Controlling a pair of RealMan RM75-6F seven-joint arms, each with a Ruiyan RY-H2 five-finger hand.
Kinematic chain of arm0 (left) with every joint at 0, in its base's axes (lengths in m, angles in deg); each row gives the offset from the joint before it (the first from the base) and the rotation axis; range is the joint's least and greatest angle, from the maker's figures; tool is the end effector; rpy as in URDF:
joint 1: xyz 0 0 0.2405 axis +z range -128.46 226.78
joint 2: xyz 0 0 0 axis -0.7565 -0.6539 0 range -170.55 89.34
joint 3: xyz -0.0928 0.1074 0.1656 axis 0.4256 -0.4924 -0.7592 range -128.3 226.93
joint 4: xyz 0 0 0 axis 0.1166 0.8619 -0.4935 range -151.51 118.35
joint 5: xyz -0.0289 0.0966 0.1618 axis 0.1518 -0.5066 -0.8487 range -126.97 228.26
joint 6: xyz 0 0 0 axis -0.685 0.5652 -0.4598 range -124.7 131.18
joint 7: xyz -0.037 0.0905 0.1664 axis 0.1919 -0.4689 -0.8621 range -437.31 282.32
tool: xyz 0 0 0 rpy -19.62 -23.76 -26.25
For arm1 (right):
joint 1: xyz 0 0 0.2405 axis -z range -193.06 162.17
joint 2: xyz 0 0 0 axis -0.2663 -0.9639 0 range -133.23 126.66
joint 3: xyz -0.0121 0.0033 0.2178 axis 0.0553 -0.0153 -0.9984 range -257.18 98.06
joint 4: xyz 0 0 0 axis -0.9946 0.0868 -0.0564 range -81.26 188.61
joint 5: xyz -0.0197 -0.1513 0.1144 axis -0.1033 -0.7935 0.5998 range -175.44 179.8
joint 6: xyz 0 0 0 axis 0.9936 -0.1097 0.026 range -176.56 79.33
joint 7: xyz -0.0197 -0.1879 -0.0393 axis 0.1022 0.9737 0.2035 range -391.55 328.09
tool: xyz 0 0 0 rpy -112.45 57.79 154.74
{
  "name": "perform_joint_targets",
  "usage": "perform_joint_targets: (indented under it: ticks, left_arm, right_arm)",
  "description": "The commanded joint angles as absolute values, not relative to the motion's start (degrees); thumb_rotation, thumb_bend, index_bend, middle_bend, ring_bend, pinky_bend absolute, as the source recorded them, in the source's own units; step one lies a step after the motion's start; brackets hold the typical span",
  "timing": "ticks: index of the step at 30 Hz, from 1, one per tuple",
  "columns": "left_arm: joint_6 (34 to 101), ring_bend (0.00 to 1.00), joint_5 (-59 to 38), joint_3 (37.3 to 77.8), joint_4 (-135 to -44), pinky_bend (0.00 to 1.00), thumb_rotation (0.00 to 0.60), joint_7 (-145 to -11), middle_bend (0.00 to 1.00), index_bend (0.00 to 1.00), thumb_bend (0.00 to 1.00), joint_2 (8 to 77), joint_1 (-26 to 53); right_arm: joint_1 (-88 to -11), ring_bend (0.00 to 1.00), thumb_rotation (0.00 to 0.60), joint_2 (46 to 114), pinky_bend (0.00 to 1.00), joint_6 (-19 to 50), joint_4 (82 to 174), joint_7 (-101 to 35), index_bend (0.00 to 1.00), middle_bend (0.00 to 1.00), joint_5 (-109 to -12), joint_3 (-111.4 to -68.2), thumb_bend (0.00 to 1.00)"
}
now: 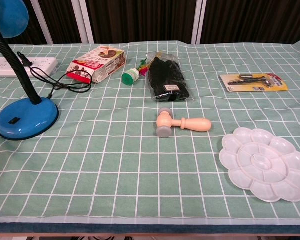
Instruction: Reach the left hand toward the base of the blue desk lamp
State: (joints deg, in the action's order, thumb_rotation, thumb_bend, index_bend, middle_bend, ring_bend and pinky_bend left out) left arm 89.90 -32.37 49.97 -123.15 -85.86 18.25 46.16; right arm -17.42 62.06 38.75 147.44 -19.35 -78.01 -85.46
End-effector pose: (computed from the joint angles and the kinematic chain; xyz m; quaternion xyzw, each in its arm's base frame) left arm -0.2486 0.2069 0.1657 -0.5785 -0.4164 -0.3664 0.5981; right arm -0.2841 -0.2196 0.1755 0.5669 -0.3515 0.3275 0.6691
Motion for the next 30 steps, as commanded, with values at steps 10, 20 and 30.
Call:
perform_joint_targets:
  ticks: [10, 20, 30]
  left_arm:
    - [90.1, 0.00, -33.2, 50.4, -122.9, 0.01, 0.600, -82.9, 0.04, 0.11, 0.40, 17.5, 46.4]
    - [85.9, 0.23, -35.0, 50.1, -119.9, 0.40, 0.600, -79.5, 0.20, 0.06, 0.49, 17.1, 44.1]
    - [75.9, 0.74, -33.2, 49.6, -114.1, 0.83, 0.600, -73.1, 0.71, 0.12, 0.75, 20.5, 39.5]
  right_arm:
    - [-17.3, 0.04, 0.600, 62.1, 0.00, 38.7, 147.5, -19.1, 0.08, 0.05, -77.6, -85.5, 0.15]
    - [-17.2, 0.04, 0.600, 62.2, 0.00, 38.8, 147.7, -17.9, 0.08, 0.05, -77.2, -85.7, 0.15]
    - [-17.1, 0.04, 0.600, 62.2, 0.00, 39.1, 148.0, -17.4, 0.08, 0.05, -76.8, -85.8, 0.15]
